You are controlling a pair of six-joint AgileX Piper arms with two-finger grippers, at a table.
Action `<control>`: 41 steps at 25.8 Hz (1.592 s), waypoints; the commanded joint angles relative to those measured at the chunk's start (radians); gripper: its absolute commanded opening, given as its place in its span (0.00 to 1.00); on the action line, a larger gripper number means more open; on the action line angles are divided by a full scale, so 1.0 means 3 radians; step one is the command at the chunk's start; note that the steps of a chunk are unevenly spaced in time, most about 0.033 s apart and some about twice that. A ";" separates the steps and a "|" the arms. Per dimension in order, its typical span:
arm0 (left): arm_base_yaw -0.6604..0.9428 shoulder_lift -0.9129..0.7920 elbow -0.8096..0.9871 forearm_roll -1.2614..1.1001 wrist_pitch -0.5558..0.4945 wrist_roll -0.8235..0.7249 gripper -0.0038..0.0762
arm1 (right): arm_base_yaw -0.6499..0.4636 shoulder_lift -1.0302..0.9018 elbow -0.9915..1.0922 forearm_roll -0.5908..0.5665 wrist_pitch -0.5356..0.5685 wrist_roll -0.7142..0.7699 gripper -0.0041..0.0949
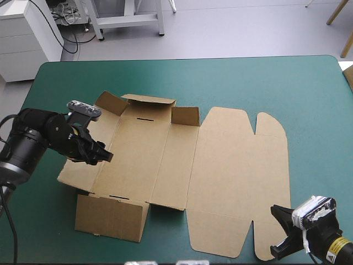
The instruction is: Fold the box
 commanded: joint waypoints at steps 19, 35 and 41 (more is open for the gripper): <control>0.1962 0.0796 -0.0114 -0.1312 0.0135 0.1468 0.60 | -0.0007 0.0028 -0.0082 0.0018 -0.0239 -0.0021 0.02; 0.1920 0.1252 0.0103 -0.1889 0.0160 0.1468 0.60 | -0.0007 0.0028 -0.0082 0.0018 -0.0241 -0.0021 0.02; 0.1720 0.1252 0.0210 -0.1850 0.0160 0.1468 0.60 | -0.0007 0.0028 -0.0082 0.0018 -0.0241 -0.0021 0.02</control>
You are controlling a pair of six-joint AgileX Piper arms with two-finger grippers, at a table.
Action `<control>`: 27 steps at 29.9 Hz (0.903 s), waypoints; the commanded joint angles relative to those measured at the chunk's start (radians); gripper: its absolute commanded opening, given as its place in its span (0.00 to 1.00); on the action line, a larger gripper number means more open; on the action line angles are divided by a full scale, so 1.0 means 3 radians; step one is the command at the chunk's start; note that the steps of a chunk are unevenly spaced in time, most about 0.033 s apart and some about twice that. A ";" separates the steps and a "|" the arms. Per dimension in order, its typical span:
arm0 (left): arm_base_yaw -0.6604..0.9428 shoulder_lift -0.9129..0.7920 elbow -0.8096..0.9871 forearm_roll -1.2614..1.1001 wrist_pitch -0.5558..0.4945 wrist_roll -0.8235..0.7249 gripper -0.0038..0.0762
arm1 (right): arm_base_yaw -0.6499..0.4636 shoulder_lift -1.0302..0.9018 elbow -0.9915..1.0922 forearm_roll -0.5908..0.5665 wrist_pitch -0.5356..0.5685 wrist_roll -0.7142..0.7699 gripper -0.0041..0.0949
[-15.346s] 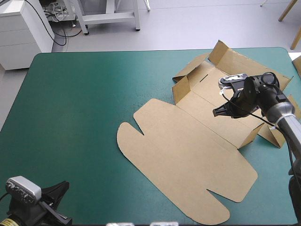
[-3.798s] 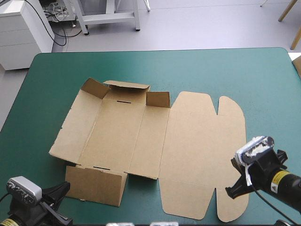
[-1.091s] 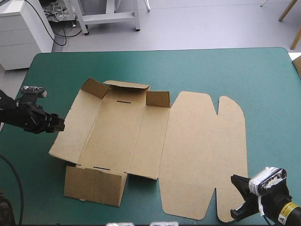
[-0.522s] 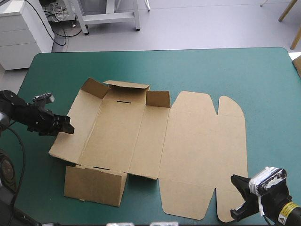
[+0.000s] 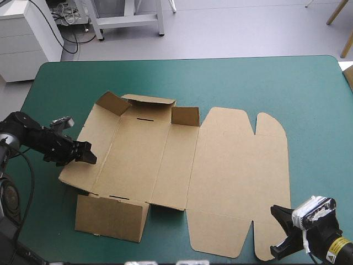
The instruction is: Fold the box
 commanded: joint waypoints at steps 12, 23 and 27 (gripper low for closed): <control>-0.0166 -0.0135 -0.0044 -0.0016 0.0259 0.0153 0.04 | -0.0007 0.0028 -0.0081 0.0018 -0.0248 -0.0021 0.02; -0.0424 -0.0147 -0.0519 0.0839 0.0253 0.0250 0.04 | -0.0007 0.0028 -0.0081 0.0018 -0.0253 -0.0021 0.02; -0.0878 -0.0147 -0.0949 0.1404 0.0033 0.0250 0.04 | -0.0007 0.0028 -0.0081 0.0018 -0.0253 -0.0014 0.02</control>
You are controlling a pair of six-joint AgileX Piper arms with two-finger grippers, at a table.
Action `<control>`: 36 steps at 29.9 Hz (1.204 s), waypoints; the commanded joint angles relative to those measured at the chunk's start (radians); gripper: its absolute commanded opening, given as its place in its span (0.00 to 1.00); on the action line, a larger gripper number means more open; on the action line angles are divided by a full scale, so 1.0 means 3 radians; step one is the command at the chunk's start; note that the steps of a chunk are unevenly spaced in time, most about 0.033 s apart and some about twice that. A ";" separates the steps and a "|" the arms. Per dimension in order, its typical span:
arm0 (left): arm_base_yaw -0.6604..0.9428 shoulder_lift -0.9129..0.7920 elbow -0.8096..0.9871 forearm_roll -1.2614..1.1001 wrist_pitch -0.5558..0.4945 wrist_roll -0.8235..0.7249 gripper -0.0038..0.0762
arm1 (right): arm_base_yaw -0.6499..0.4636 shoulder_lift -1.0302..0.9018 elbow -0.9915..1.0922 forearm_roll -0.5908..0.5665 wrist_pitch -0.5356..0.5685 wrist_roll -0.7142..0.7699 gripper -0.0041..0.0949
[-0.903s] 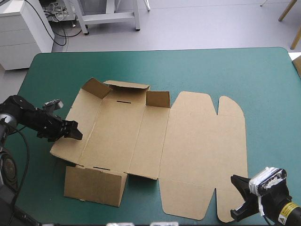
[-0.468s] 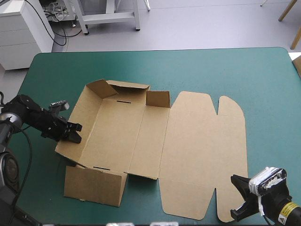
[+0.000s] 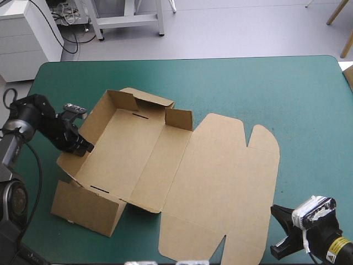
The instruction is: Fold the box
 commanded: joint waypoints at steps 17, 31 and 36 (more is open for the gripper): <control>-0.2226 -0.0147 -0.1092 0.1929 -0.0889 0.0008 0.04 | -0.0007 0.0028 -0.0081 0.0023 -0.0250 0.0004 0.02; -0.3113 -0.0219 -0.0759 0.2850 -0.1273 -0.0415 0.04 | -0.0007 0.0028 -0.0076 0.0000 -0.0250 0.0004 0.02; -0.3319 -0.0430 -0.0278 0.3280 -0.1519 -0.0737 0.04 | -0.0007 0.0028 -0.0076 0.0000 -0.0252 0.0004 0.02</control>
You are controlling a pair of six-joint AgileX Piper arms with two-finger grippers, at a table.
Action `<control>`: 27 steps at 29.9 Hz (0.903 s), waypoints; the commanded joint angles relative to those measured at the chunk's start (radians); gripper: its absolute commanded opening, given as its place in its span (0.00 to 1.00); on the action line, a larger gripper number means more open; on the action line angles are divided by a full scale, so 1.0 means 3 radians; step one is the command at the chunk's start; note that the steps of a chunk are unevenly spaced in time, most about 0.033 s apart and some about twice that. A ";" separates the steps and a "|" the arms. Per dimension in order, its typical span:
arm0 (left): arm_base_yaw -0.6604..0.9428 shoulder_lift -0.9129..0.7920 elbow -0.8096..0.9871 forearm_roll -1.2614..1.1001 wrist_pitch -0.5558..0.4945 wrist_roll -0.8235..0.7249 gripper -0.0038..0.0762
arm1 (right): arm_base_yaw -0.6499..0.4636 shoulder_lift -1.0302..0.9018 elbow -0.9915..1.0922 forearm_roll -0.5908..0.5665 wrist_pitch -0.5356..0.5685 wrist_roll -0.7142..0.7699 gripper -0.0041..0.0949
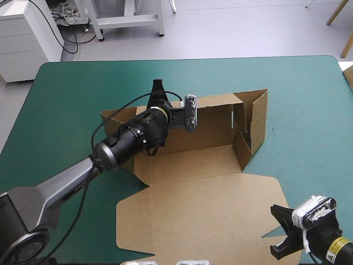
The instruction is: Fold the box
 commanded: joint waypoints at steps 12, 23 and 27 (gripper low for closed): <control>-0.0185 -0.0920 0.1179 0.0748 -0.1036 -0.0751 0.04 | -0.0007 0.0028 -0.0078 -0.0026 -0.0264 -0.0008 0.02; -0.0185 -0.0925 0.1273 0.0741 -0.1074 -0.0957 0.04 | -0.0007 0.0028 -0.0078 0.0051 -0.0264 -0.0174 0.47; -0.0185 -0.0925 0.1280 0.0741 -0.1082 -0.1004 0.04 | -0.0007 0.0028 -0.0078 0.0026 -0.0264 -0.0156 0.57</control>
